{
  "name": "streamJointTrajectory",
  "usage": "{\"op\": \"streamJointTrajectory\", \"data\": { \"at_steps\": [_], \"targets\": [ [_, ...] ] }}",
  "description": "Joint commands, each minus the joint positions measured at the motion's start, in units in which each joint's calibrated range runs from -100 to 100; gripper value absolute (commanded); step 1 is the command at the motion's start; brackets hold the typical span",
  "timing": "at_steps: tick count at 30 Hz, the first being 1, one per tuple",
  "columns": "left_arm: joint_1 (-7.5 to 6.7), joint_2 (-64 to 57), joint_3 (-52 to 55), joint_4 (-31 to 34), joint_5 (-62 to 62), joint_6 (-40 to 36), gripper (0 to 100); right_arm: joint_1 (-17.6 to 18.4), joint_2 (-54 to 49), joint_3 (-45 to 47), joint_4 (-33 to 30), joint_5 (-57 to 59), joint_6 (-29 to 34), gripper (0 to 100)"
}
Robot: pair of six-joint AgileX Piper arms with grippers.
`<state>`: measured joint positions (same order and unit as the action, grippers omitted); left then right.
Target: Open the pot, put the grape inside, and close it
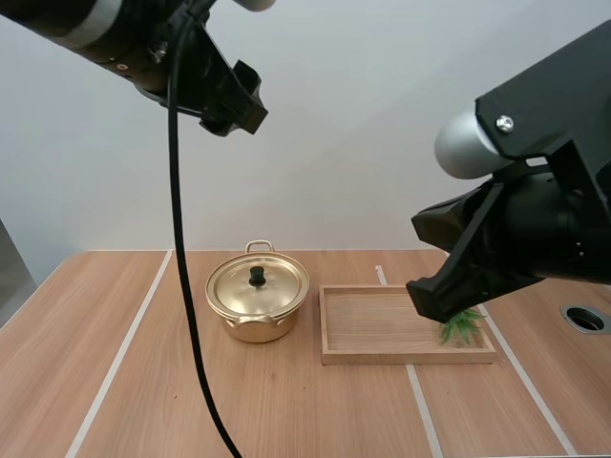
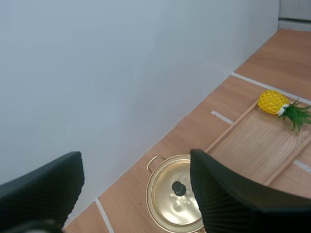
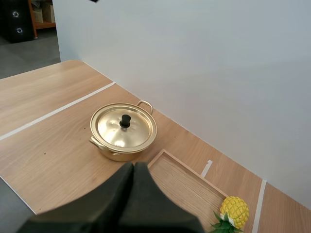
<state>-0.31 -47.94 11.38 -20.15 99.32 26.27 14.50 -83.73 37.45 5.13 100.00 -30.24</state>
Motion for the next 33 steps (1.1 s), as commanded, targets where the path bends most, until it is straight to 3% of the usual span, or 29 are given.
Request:
{"op": "streamJointTrajectory", "data": {
  "at_steps": [1, 5, 12, 22, 29, 33],
  "targets": [
    [-0.03, -5.03, -0.46, 0.25, 0.68, -2.67, 100, -0.18, -0.97, -0.05, 0.14, 0.00, 0.12, 0],
    [-0.03, -11.64, -0.46, 2.96, 0.68, -6.41, 99, -0.18, -1.92, -0.05, 0.14, 0.00, 1.00, 0],
    [-0.03, -23.25, -0.46, 7.71, 0.68, -8.94, 3, -0.18, -4.66, -0.34, 0.02, 0.00, 3.98, 0],
    [-0.03, -37.97, 3.94, 8.02, 0.68, -14.37, 0, -2.10, -11.20, -0.34, -0.79, 0.00, 6.04, 0],
    [-0.03, -47.43, 14.99, 11.32, -20.70, -20.95, 0, -6.44, -16.27, -0.34, -0.79, -2.92, 10.43, 0],
    [-0.03, -50.56, 21.44, 18.75, -29.92, -30.07, 0, -8.52, -16.27, -0.03, -1.19, -9.24, 12.50, 0]
  ]
}}
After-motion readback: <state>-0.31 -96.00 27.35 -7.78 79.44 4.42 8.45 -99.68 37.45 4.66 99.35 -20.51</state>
